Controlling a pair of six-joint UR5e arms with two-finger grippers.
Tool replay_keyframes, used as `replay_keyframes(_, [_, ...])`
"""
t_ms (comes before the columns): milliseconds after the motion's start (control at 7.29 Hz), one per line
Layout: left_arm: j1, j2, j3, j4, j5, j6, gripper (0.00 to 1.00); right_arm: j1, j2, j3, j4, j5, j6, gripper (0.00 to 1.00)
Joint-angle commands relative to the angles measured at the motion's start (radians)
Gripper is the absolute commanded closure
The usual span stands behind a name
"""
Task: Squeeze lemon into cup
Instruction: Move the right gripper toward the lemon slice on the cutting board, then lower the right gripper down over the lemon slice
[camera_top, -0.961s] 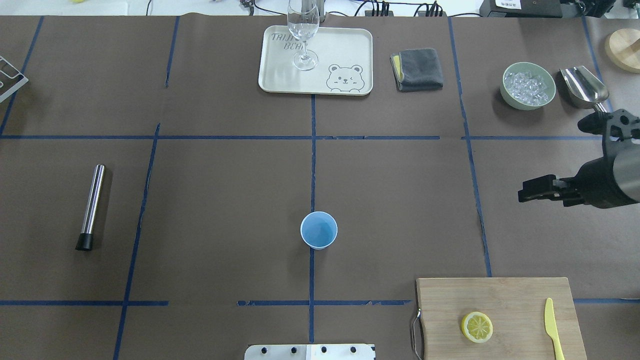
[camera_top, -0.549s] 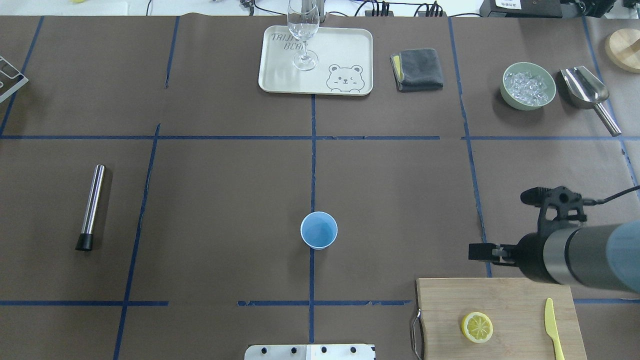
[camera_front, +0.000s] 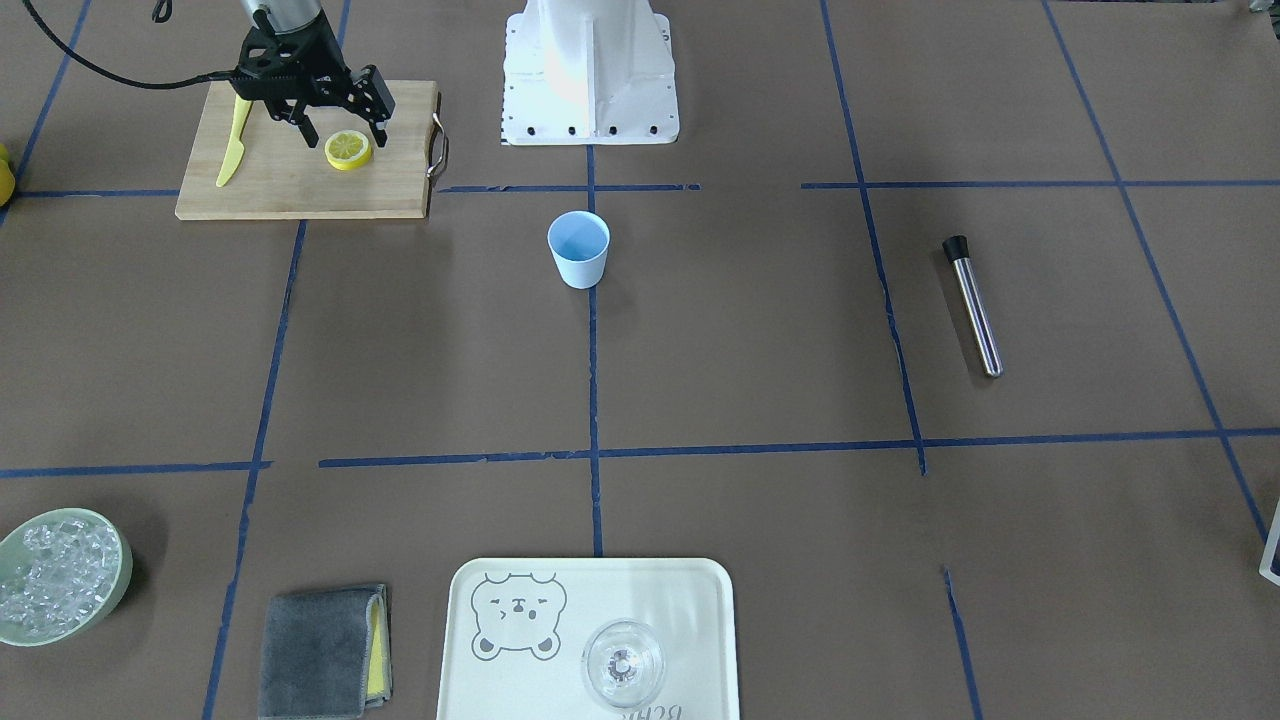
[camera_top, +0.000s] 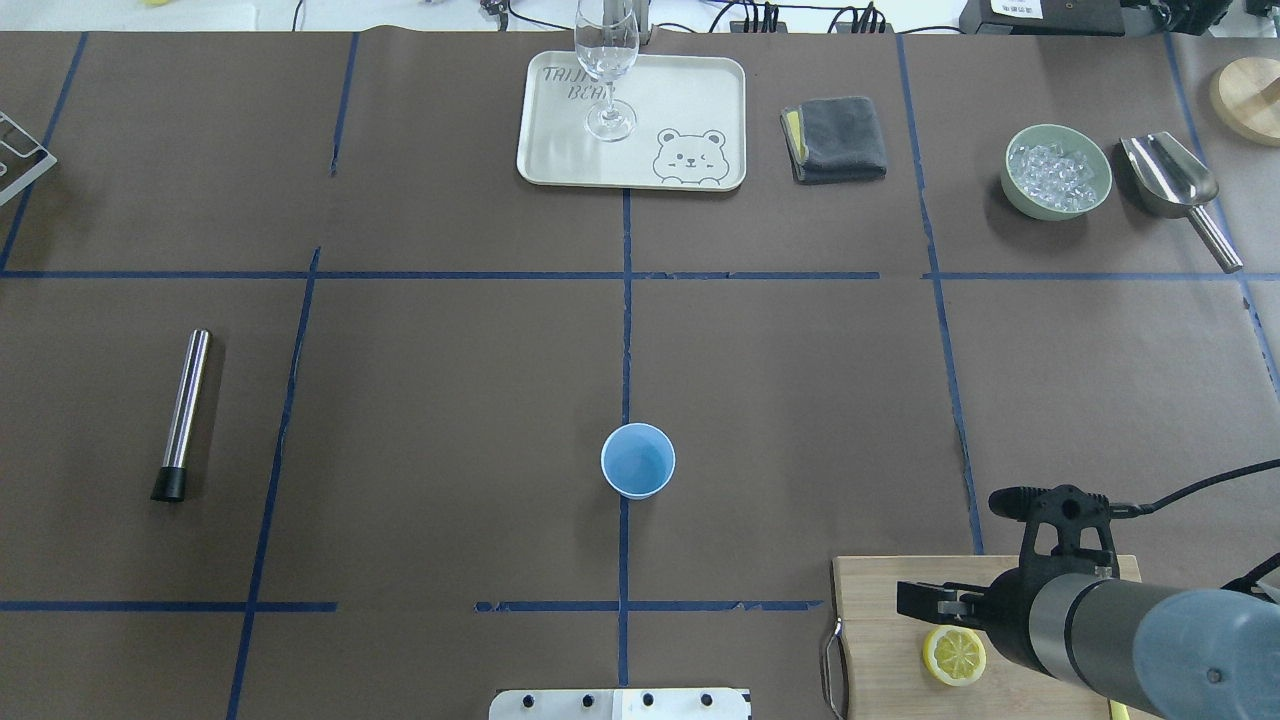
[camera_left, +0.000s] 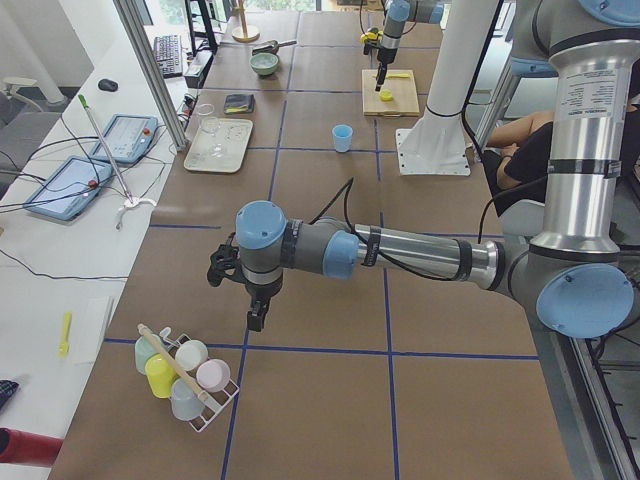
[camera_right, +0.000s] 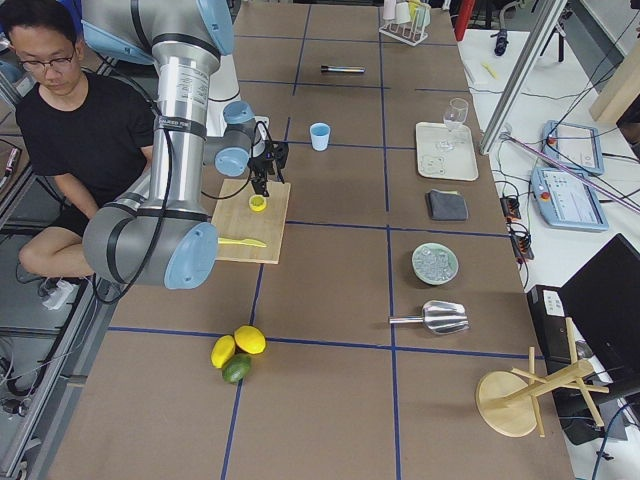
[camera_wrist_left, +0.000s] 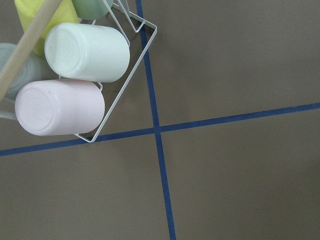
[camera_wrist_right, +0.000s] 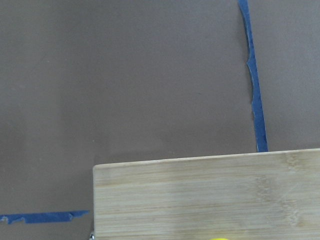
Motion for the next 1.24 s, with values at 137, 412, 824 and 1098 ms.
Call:
replay_keyframes(137, [0.000, 0.002, -0.005, -0.008, -0.001, 0.000, 0.00, -0.044, -0.026, -0.069, 0.084, -0.036, 0.005, 0.00])
replay_keyframes(412, [0.000, 0.002, -0.006, -0.008, -0.001, 0.000, 0.00, -0.059, -0.026, -0.071, 0.078, -0.039, 0.005, 0.00])
replay_keyframes(824, [0.000, 0.005, -0.006, -0.009, -0.001, 0.002, 0.00, -0.111, -0.028, -0.073, 0.034, -0.051, 0.005, 0.00])
replay_keyframes(1098, [0.000, 0.008, -0.005, -0.009, -0.001, 0.005, 0.00, -0.115, -0.028, -0.076, 0.032, -0.051, 0.008, 0.00])
